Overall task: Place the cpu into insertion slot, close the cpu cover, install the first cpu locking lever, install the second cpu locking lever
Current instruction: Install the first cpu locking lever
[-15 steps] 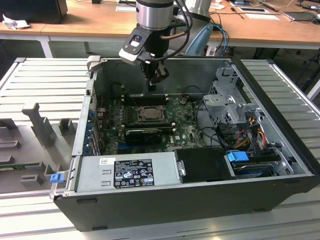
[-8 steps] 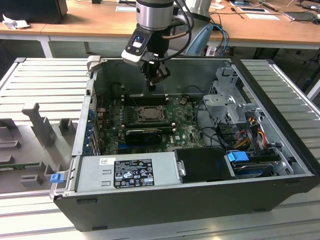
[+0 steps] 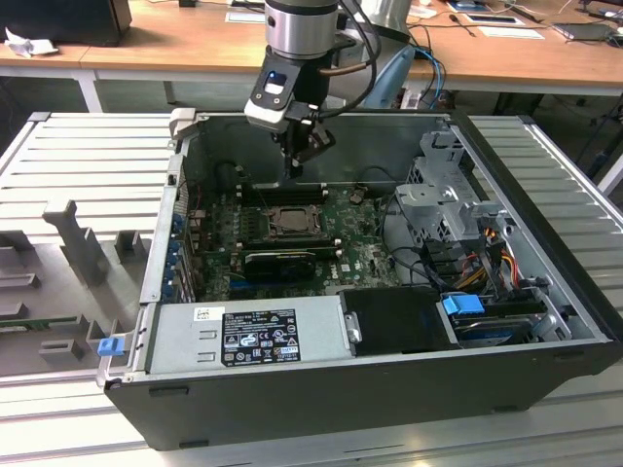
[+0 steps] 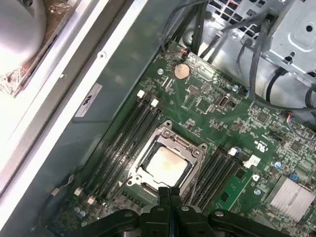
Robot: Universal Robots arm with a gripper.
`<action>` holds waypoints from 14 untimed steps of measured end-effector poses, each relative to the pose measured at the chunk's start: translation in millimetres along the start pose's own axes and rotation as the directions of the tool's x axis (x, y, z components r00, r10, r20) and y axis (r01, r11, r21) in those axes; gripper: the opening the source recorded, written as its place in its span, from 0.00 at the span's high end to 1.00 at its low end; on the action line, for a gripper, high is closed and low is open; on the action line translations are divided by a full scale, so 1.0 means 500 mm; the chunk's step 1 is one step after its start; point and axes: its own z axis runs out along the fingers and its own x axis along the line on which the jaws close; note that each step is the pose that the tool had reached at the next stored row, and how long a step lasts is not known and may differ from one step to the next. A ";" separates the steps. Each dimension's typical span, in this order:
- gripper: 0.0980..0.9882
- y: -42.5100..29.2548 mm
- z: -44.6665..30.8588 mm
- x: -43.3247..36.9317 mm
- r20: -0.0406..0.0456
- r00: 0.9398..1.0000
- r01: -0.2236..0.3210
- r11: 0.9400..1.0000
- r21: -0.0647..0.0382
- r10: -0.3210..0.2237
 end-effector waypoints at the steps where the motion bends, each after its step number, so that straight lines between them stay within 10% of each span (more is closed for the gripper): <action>1: 0.99 0.000 0.000 0.000 0.000 1.000 0.010 1.000 0.000 -0.010; 14: 0.99 0.000 0.000 0.000 -0.002 0.984 0.180 0.984 0.002 -0.180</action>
